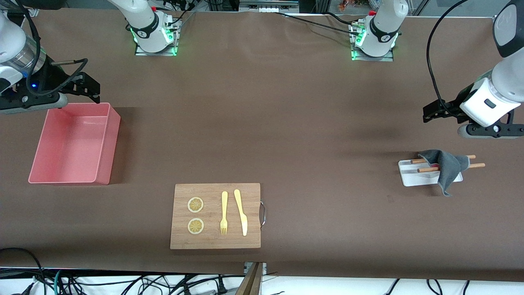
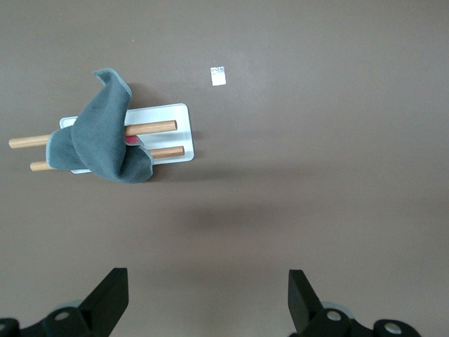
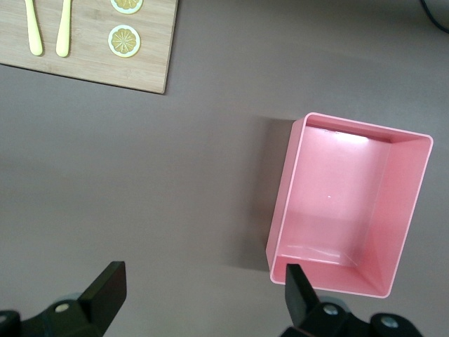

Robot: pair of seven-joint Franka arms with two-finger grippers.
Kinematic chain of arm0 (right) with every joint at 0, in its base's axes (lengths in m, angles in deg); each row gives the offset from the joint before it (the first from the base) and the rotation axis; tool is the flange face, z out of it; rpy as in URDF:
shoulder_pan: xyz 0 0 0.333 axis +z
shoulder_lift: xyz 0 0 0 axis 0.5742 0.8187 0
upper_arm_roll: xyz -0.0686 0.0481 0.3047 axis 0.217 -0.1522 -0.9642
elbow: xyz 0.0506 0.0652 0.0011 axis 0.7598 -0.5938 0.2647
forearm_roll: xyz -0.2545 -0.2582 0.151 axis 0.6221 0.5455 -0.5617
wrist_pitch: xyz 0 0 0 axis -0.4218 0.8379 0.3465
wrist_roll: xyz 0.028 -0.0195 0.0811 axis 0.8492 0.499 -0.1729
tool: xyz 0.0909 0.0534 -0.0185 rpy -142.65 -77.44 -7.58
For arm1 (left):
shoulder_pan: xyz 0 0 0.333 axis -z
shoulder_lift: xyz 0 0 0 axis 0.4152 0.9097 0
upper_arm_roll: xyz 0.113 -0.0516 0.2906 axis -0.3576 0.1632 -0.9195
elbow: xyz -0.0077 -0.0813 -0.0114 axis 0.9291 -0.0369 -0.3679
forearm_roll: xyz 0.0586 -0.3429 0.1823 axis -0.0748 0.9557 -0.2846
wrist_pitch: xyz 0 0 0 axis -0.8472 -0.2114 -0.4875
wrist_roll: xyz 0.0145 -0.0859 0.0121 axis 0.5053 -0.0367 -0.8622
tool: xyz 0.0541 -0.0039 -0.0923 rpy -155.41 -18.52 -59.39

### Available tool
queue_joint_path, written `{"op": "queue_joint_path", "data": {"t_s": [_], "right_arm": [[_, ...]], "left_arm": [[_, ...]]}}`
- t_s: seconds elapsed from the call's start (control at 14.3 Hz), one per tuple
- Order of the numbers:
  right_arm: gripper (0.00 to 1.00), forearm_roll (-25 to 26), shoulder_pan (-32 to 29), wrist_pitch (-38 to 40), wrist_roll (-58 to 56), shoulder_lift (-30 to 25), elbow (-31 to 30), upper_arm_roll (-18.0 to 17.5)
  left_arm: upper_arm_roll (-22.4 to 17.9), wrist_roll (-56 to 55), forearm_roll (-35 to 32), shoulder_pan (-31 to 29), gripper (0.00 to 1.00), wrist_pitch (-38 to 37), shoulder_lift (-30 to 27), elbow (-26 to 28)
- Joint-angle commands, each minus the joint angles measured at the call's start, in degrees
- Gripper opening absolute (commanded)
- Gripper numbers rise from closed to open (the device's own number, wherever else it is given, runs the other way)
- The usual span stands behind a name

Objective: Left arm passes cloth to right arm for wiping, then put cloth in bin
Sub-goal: 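Lower the left gripper onto the grey cloth on the white holder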

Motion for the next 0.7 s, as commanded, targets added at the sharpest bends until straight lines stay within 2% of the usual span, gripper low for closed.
{"op": "queue_joint_path", "data": {"t_s": [0.0,0.14,0.42,0.63], "right_arm": [[1.00,0.3,-0.4,1.0,-0.5,0.6,1.4,-0.3],[1.00,0.3,-0.4,1.0,-0.5,0.6,1.4,-0.3],[1.00,0.3,-0.4,0.9,-0.5,0.6,1.4,-0.3],[1.00,0.3,-0.4,1.0,-0.5,0.6,1.4,-0.3]], "left_arm": [[-0.5,0.6,-0.9,-0.7,1.00,-0.8,3.7,-3.6],[-0.5,0.2,-0.8,-2.5,1.00,-0.9,9.0,-10.6],[-0.5,0.2,-0.7,-7.3,1.00,-0.8,18.8,-19.8],[-0.5,-0.3,-0.7,-9.4,1.00,-0.4,24.4,-22.5]]}}
